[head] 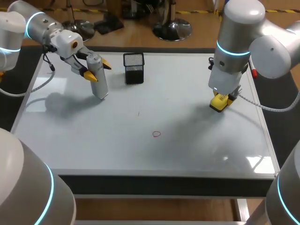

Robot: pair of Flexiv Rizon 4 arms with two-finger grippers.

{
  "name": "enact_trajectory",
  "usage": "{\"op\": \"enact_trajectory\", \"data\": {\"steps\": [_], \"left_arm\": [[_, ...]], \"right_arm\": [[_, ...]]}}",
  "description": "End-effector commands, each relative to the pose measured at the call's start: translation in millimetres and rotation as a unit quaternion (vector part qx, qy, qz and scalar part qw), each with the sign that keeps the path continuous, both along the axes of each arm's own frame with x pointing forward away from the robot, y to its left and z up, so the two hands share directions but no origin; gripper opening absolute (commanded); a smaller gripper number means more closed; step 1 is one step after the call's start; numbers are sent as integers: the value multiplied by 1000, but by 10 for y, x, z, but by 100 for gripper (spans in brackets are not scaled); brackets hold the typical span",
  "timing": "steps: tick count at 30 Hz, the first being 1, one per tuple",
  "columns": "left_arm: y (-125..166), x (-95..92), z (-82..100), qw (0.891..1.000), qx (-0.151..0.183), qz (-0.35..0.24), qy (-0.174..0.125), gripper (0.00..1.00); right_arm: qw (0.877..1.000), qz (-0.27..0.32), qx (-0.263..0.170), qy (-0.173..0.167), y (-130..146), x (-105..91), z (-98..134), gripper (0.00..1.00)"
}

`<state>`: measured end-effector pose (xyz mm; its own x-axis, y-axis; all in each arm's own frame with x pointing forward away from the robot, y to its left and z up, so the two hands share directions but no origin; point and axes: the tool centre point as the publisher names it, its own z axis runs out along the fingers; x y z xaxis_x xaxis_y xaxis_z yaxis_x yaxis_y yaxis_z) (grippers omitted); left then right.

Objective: Pick up the inspection probe, press it on each red-marked spot on the whiteboard one by one, put down the probe, pick up the eraser, and wipe off all the red marks.

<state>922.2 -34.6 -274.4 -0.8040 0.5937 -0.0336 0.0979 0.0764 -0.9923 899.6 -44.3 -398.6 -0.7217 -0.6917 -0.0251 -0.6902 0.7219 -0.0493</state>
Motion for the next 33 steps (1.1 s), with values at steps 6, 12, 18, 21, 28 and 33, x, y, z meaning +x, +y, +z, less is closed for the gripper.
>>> {"op": "enact_trajectory", "data": {"steps": [6,12,18,21,28,33], "left_arm": [[7,14,4,1000,0,-2,0,0],[7,14,4,1000,0,-2,0,0],[7,14,4,1000,0,-2,0,0],[7,14,4,1000,0,-2,0,0],[7,14,4,1000,0,-2,0,0],[7,14,4,1000,0,-2,0,0]], "right_arm": [[1000,10,-7,-1,11,-53,-3,0],[999,47,-21,-18,136,-214,104,0],[993,104,-41,-32,469,-374,294,0],[988,142,-48,-38,720,-462,367,0],[970,229,-65,-50,1406,-755,489,0],[959,274,-60,-49,1858,-968,448,0]]}}
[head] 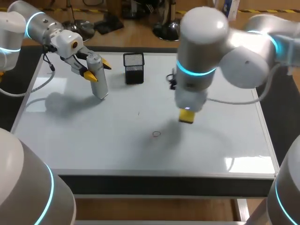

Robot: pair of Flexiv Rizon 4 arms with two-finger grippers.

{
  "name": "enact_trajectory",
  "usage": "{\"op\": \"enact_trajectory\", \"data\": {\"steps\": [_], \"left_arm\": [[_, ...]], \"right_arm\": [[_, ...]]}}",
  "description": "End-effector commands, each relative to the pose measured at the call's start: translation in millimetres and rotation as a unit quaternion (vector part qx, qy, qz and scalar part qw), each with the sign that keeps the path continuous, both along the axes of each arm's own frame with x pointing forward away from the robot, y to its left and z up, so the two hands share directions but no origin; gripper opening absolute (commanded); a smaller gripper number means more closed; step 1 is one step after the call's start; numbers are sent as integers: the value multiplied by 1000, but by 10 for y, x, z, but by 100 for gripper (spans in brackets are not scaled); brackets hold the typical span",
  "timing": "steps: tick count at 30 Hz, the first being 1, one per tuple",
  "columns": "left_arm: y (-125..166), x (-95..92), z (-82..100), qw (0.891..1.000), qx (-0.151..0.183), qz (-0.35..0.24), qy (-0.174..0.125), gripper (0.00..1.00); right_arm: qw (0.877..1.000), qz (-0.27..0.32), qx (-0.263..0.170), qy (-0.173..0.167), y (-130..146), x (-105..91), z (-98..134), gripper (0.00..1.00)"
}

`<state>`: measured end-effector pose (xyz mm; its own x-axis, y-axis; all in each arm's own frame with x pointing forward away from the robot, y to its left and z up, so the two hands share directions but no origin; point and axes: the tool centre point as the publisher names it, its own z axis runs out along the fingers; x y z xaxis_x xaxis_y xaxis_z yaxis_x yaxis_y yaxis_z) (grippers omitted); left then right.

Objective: Pick up the inspection probe, press it on each red-marked spot on the whiteboard one by one, put down the probe, pick up the eraser, and wipe off all the red marks.

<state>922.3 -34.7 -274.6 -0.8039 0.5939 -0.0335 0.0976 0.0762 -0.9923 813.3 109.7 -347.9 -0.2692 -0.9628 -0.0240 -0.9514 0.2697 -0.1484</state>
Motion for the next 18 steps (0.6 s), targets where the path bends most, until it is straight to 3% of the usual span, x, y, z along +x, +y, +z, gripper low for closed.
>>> {"op": "enact_trajectory", "data": {"steps": [1,8,18], "left_arm": [[8,13,6,1000,0,-2,0,0],[8,13,6,1000,0,-2,0,0],[8,13,6,1000,0,-2,0,0]], "right_arm": [[999,19,-26,-12,393,-142,-65,0],[997,74,-25,-13,890,-343,-173,0],[993,115,-21,6,1249,-397,-372,0]]}}
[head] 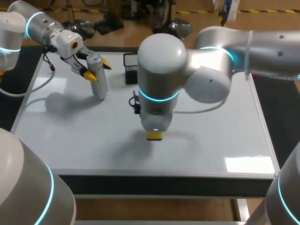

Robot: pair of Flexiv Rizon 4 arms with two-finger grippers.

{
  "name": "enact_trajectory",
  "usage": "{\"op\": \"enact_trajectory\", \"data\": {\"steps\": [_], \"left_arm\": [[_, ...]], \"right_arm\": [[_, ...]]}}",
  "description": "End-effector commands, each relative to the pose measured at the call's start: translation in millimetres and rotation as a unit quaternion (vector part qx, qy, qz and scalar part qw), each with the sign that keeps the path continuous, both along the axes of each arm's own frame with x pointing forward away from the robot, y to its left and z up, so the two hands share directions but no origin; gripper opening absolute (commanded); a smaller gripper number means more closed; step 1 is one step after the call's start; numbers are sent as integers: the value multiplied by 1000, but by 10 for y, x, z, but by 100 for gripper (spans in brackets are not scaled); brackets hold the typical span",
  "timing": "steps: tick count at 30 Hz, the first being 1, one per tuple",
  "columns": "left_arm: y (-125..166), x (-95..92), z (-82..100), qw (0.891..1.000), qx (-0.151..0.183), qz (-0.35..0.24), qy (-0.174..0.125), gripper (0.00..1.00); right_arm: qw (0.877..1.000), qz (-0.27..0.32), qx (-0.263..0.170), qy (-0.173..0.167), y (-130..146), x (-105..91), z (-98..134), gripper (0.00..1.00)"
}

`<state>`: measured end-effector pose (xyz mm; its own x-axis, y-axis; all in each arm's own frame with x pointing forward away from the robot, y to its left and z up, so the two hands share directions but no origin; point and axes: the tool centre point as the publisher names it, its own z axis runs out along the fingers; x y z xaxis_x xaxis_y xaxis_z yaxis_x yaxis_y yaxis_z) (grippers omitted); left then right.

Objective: Pick up the inspection probe, press it on each red-marked spot on the whiteboard one by one, put down the probe, pick up the eraser, and wipe off all the red marks.

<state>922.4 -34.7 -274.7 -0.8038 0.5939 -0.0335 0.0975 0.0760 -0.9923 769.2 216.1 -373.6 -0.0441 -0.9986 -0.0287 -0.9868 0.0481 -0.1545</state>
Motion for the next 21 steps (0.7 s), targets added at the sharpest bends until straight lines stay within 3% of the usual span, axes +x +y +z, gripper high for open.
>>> {"op": "enact_trajectory", "data": {"steps": [1,21], "left_arm": [[8,12,6,1000,0,-2,-1,0],[8,12,6,1000,0,-2,-1,0]], "right_arm": [[1000,2,-22,10,202,46,-131,0],[999,1,-23,35,142,53,-416,0]]}}
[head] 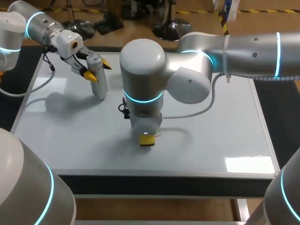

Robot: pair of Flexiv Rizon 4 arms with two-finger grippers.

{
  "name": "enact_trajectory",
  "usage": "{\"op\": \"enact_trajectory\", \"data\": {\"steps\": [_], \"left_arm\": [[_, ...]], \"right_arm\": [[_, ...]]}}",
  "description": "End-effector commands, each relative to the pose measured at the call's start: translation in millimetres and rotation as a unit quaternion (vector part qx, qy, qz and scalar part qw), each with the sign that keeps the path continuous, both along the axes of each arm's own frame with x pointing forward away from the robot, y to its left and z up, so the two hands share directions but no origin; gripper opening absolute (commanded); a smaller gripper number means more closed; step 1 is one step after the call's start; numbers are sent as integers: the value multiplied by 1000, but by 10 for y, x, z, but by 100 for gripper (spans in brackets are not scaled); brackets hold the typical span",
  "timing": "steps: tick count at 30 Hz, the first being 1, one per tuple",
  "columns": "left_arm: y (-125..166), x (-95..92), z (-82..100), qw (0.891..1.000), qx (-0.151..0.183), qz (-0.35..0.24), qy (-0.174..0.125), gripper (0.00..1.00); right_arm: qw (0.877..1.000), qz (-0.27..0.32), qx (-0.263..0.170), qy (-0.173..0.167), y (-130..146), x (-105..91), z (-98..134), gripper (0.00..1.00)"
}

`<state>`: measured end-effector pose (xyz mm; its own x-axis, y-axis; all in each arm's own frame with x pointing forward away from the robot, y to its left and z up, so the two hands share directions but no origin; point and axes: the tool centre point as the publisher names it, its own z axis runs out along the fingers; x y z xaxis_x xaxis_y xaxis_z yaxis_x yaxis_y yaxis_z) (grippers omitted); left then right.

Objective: Pick up the inspection probe, press it on each red-marked spot on the whiteboard one by one, put down the probe, pick up the eraser, and wipe off all the red marks.

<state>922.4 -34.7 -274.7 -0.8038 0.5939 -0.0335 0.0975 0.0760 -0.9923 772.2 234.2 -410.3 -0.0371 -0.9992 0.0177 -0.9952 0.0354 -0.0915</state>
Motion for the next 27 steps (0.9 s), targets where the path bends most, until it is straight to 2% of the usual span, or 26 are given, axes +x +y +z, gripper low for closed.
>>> {"op": "enact_trajectory", "data": {"steps": [1,27], "left_arm": [[8,12,7,1000,0,-2,-1,0],[8,12,7,1000,0,-2,-1,0]], "right_arm": [[1000,-4,-2,3,-58,24,-60,0],[995,-87,-31,23,-812,127,-257,0]]}}
